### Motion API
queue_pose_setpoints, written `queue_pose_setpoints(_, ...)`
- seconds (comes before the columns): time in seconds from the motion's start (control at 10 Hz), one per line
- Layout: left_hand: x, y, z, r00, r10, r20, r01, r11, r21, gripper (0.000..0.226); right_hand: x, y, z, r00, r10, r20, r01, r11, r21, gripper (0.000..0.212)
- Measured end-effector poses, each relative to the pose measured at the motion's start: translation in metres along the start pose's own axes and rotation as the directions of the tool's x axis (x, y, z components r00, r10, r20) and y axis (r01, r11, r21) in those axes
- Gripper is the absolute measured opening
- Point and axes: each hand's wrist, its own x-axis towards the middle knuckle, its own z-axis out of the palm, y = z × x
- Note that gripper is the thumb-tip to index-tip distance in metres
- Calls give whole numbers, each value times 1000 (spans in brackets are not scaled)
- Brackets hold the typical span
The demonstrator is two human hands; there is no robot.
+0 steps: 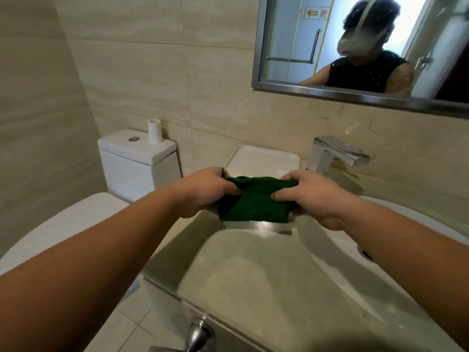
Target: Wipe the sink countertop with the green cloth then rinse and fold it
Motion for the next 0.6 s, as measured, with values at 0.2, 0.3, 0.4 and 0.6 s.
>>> queue_pose_setpoints(0.2,50,0,33,904,325,-277,-75,759,646,61,45,16,-10,965,-188,-181,49,812,-581,46)
queue_pose_setpoints(0.3,57,-23,50,845,529,85,-364,450,815,45,47,43,1,906,-411,104,326,518,-791,31)
queue_pose_setpoints(0.4,69,-30,48,898,412,151,-344,447,826,47,42,69,6,838,-511,189,410,364,-836,38)
queue_pose_setpoints(0.6,76,-7,34,931,303,204,-303,332,893,61,35,38,-18,907,-325,268,404,495,-769,48)
